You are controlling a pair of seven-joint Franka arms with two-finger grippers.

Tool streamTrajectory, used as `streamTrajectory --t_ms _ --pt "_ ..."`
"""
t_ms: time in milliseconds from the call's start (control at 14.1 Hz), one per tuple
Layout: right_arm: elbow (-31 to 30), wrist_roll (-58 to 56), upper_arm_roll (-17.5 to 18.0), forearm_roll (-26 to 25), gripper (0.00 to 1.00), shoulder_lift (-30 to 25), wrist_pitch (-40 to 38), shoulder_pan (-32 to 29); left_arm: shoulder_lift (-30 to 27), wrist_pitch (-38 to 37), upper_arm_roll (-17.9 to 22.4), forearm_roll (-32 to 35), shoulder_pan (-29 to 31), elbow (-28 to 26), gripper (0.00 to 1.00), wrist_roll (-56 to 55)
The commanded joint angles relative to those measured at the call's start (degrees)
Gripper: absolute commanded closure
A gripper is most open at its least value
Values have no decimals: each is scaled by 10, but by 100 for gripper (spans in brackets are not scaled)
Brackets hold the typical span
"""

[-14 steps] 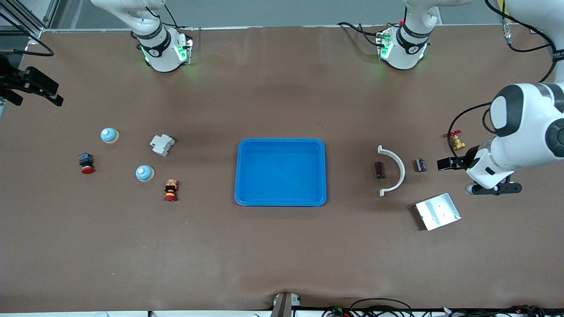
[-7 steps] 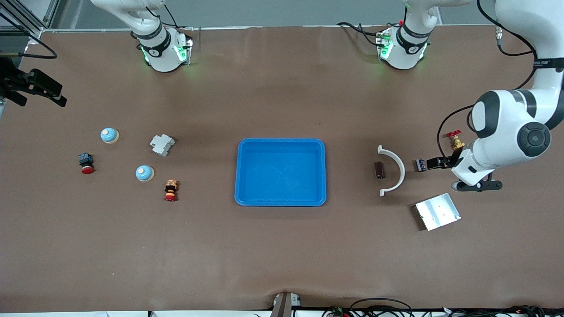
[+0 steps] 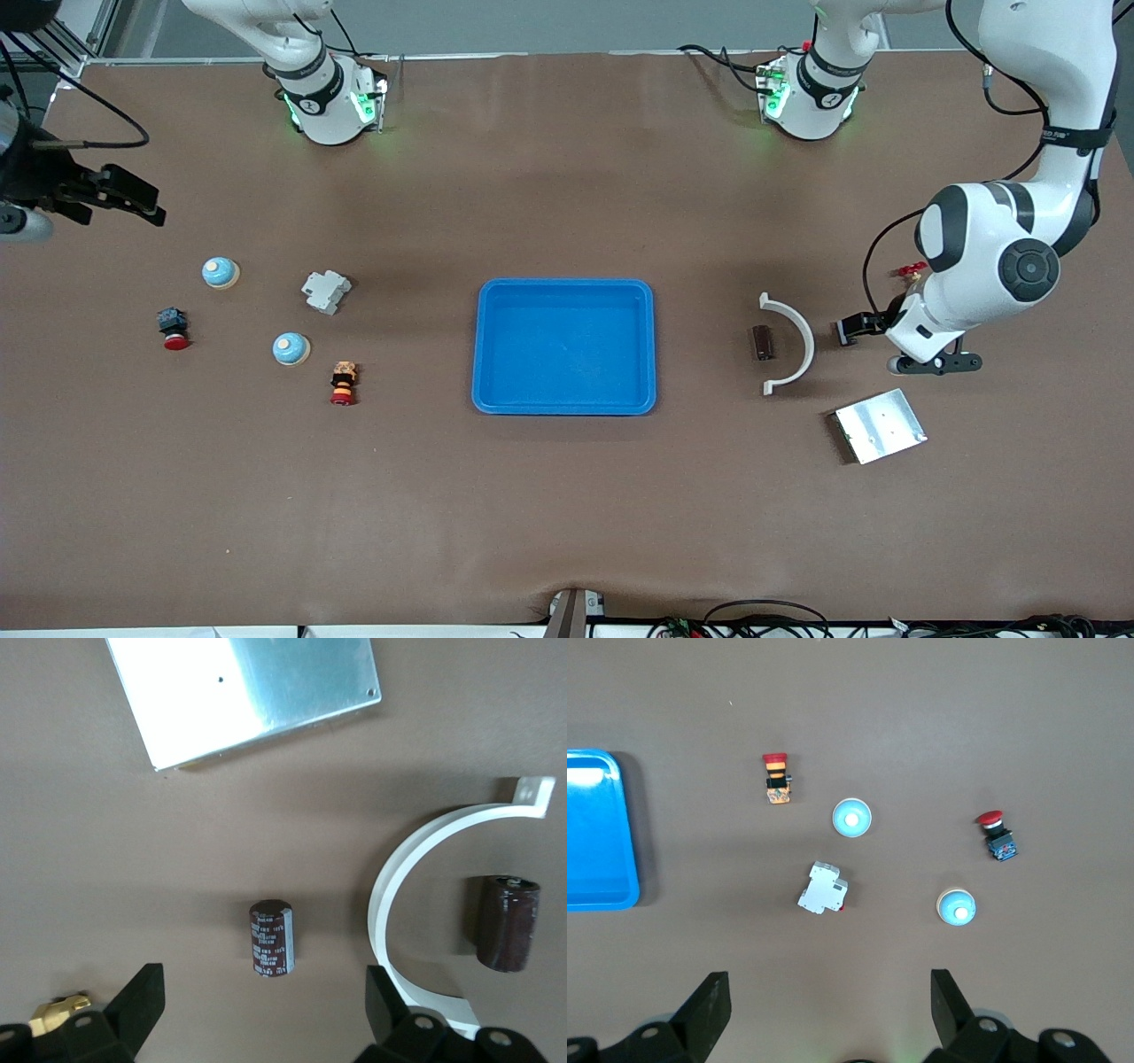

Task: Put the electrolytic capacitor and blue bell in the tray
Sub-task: 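Move the left gripper over the capacitor while the right gripper reaches the bell, then grasp the capacitor with the left gripper while the right gripper grasps the bell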

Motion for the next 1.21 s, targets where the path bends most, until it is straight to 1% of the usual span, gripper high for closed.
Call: streamTrajectory --t_ms 0,142,285,356,782,925,1138 --pt "-45 -5 2 -7 0 -11 22 -6 -18 37 -2 8 12 -40 0 0" --pt "-81 -40 0 -11 0 -15 44 -9 -11 58 -2 8 14 -52 0 0" --pt "-112 -79 0 -32 0 -23 71 -16 -1 67 -3 8 21 -54 0 0" --pt "-129 -86 -1 -34 0 -29 85 -17 2 67 -3 7 21 -53 0 -2" --pt "-282 -109 -1 -42 0 -103 192 -31 28 72 -5 1 16 -52 0 -31" --pt "-306 -148 -1 -42 0 -106 212 -53 42 87 -5 1 16 -53 0 -31" --pt "-351 -212 -1 -42 0 -110 264 -103 53 96 -6 1 14 -49 0 -31"
